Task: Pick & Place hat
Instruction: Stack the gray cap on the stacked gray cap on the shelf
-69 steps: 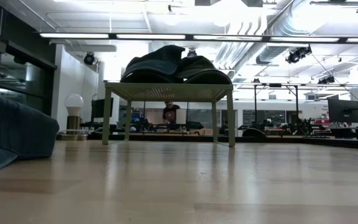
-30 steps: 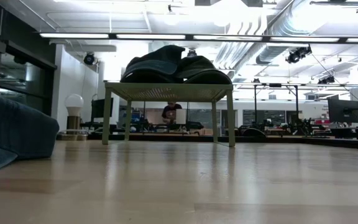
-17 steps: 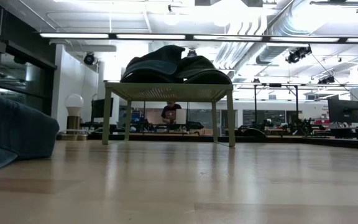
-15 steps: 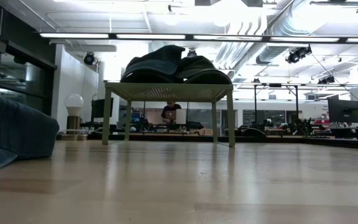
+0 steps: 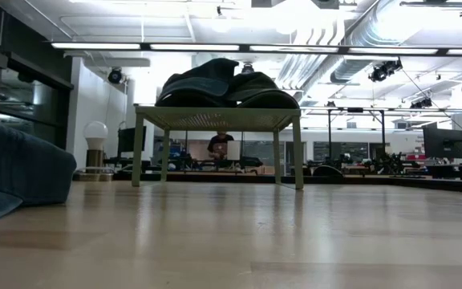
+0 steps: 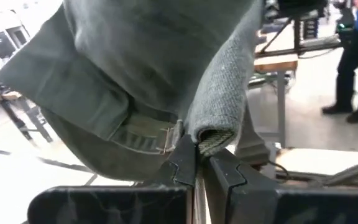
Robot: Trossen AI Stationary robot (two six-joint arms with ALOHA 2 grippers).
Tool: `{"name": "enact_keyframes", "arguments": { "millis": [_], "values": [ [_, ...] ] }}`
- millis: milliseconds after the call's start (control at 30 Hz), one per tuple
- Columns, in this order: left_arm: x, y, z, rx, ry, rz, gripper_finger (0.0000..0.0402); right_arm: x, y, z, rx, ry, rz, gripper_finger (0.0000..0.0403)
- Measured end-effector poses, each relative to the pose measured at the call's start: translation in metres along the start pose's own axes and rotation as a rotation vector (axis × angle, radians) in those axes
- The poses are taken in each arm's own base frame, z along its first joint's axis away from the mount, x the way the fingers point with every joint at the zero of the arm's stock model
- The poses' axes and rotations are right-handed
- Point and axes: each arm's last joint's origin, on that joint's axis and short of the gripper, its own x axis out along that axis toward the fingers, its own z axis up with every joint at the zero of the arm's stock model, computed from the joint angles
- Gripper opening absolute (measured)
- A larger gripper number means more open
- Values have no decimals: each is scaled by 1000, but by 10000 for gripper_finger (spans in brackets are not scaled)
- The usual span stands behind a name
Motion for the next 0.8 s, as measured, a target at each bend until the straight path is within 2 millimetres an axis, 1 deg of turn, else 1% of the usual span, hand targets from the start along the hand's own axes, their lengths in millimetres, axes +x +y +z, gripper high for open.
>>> {"name": "enact_keyframes", "arguments": {
  "millis": [167,233,300,467,633,800],
  "values": [
    [11,9,-1,-10,-16,-12,5,-9,-5,-12,32,103,19,225],
    [14,13,-1,2,-23,-22,5,-12,-7,-16,42,140,-1,249],
    [17,16,-2,14,-23,-26,5,-13,-9,-19,35,158,-38,263],
    [19,18,-2,79,-26,-44,5,-13,-12,-19,21,149,-146,268],
    [19,17,-3,162,-21,-48,5,-14,-13,-22,-3,168,-201,267],
    [19,18,-3,251,-25,-47,5,-10,-12,-24,-6,191,-245,266]
  ]
}}
